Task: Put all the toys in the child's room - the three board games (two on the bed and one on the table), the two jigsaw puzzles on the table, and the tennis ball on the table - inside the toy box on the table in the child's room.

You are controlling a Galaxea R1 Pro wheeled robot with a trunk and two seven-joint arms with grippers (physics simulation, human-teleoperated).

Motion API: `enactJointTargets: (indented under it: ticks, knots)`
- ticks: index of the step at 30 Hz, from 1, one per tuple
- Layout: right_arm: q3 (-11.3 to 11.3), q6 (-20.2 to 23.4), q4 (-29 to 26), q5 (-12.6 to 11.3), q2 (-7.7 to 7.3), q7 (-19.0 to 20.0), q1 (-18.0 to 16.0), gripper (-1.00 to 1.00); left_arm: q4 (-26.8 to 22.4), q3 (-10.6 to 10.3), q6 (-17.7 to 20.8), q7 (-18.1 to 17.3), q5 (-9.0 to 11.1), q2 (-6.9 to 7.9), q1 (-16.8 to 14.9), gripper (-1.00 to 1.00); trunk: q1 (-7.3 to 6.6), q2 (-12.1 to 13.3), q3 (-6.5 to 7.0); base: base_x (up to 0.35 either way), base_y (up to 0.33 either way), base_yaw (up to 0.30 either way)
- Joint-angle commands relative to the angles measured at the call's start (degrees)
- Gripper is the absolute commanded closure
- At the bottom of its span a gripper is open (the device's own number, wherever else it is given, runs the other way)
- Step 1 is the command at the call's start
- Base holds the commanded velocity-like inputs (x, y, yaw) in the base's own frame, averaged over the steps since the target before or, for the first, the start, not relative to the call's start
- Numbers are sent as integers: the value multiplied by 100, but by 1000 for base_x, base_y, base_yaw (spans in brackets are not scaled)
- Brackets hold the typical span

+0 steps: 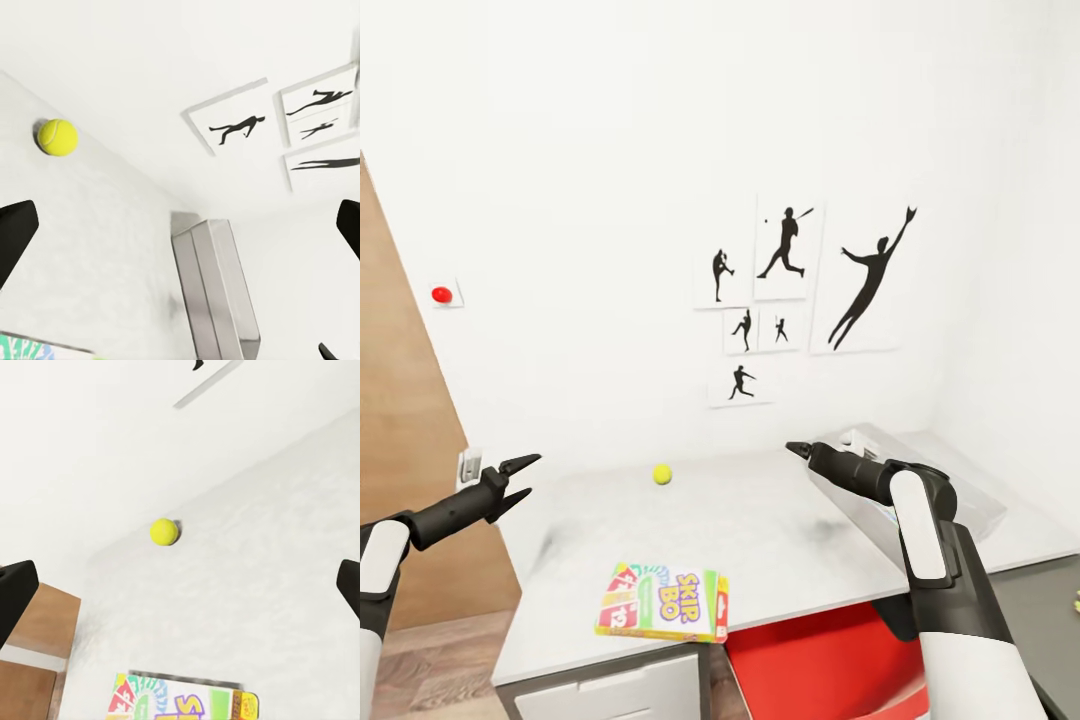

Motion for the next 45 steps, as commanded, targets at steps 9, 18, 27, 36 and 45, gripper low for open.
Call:
enactJointTargets:
  ticks: [9,18,27,36,45]
  knots:
    - [-10,27,2,-33,7,-28,-3,-100,4,28,27,-31,-26,-1,0,-100,3,-4,18,0,78,0]
    - [-15,3,20,-32,8,-28,-3,-100,4,27,27,-31,-27,1,-1,-100,3,-4,20,0,83,0]
    - [-10,0,28,-39,13,-28,-3,-100,4,27,27,-31,-23,0,0,-100,3,-4,20,0,18,0]
    - [-10,0,22,-35,14,-28,-3,-100,4,27,27,-31,-22,-1,1,-100,3,-4,20,0,107,0]
    - [-18,0,-3,-33,14,-30,-3,-100,4,27,27,-31,-27,-1,1,-100,3,-4,20,0,23,0]
